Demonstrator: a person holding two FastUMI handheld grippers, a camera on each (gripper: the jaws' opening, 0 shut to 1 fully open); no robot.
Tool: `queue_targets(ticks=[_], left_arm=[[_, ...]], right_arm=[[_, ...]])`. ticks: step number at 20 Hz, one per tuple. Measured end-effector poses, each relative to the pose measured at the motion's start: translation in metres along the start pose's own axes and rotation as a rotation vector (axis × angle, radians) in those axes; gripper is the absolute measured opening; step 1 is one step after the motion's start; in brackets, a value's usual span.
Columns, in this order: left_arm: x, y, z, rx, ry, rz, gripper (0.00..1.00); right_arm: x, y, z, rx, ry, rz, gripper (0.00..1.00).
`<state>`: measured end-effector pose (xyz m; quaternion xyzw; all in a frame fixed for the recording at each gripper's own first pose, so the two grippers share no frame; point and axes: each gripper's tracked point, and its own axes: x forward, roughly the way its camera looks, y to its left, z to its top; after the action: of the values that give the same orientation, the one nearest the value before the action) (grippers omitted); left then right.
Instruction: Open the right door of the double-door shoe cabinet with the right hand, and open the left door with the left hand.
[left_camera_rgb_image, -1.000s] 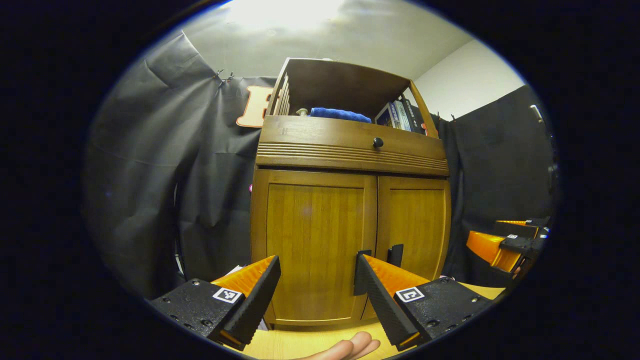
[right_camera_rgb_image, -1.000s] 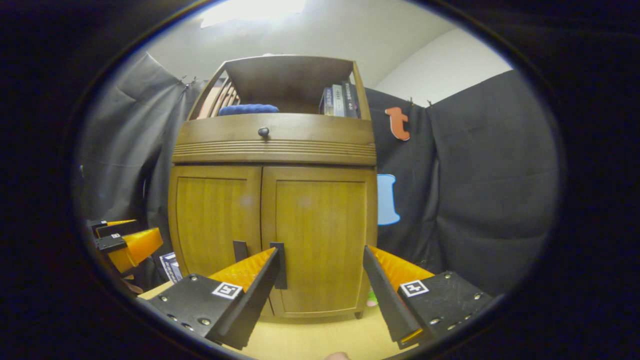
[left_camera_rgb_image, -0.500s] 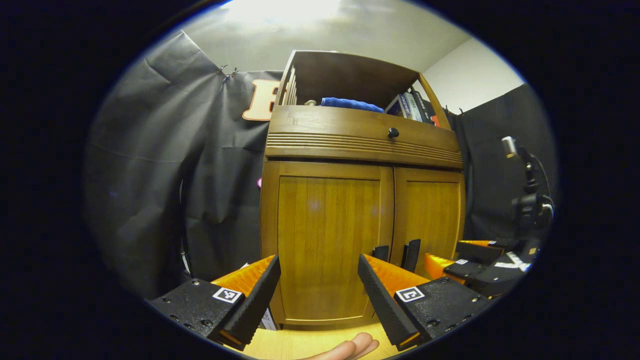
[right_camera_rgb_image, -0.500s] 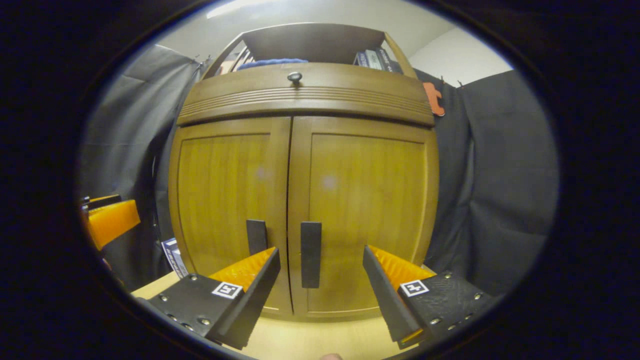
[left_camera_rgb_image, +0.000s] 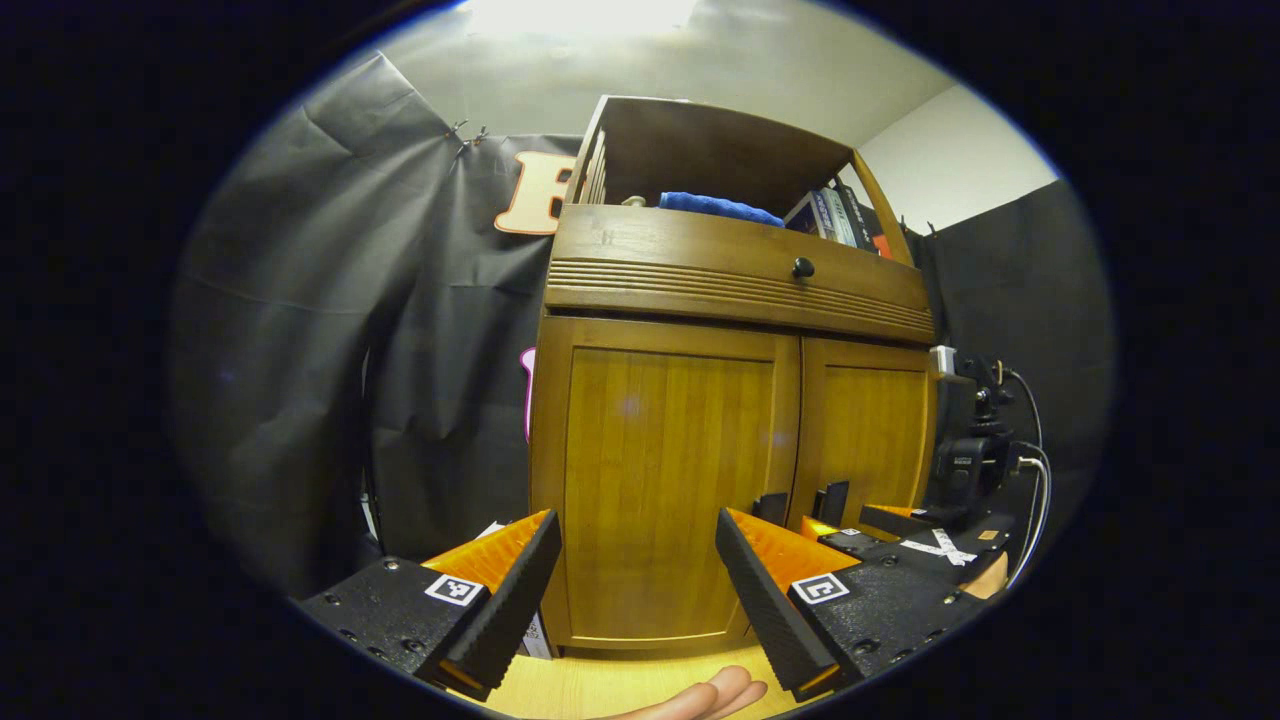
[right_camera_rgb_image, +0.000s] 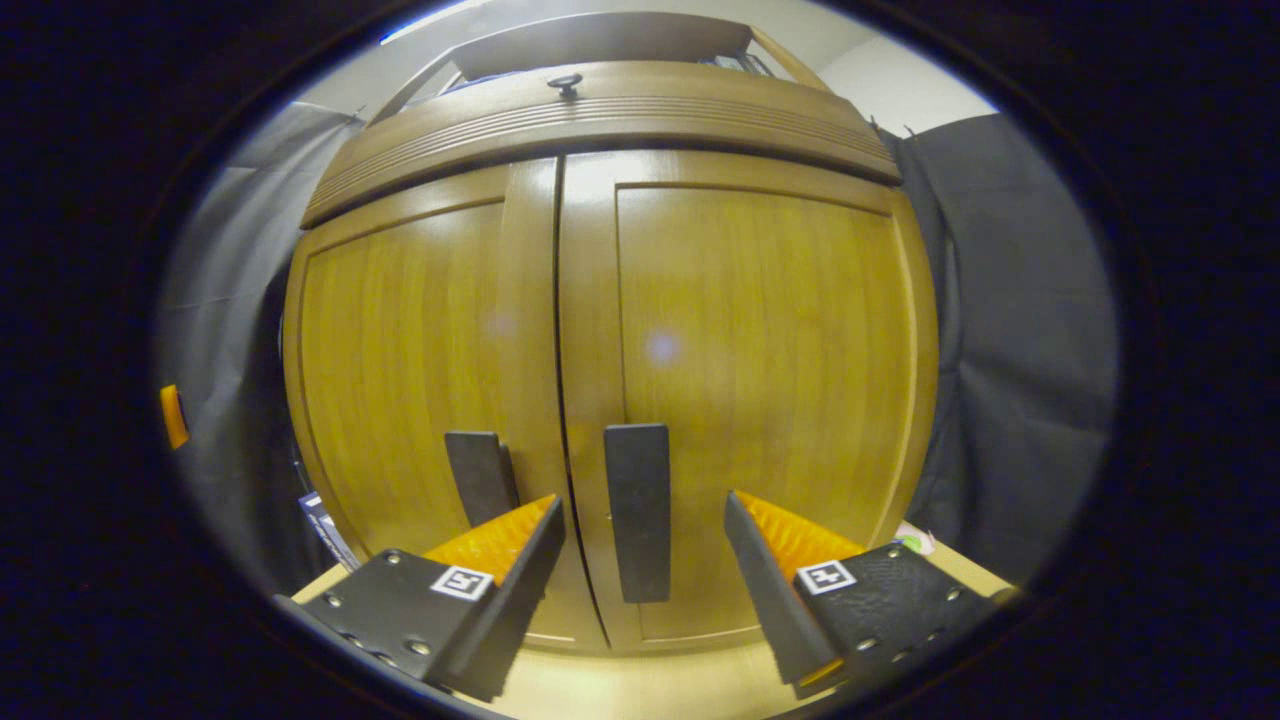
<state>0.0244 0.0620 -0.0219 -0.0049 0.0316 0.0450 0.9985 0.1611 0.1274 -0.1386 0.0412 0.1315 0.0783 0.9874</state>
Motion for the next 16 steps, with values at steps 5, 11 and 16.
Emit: queue_targets(ticks=[5,11,16], left_arm=[[-0.004,-0.016,0.001,-0.006,-0.009,-0.07,0.96],[-0.002,-0.024,-0.003,0.013,0.0,-0.081,0.96],[0.003,-0.018,-0.006,0.017,0.011,-0.051,0.96]], right_arm=[[0.017,0.0,-0.008,0.013,-0.001,0.01,0.31],[0.003,-0.001,-0.009,-0.01,-0.007,0.107,0.3],[-0.018,-0.006,-0.014,-0.024,0.002,0.137,0.3]])
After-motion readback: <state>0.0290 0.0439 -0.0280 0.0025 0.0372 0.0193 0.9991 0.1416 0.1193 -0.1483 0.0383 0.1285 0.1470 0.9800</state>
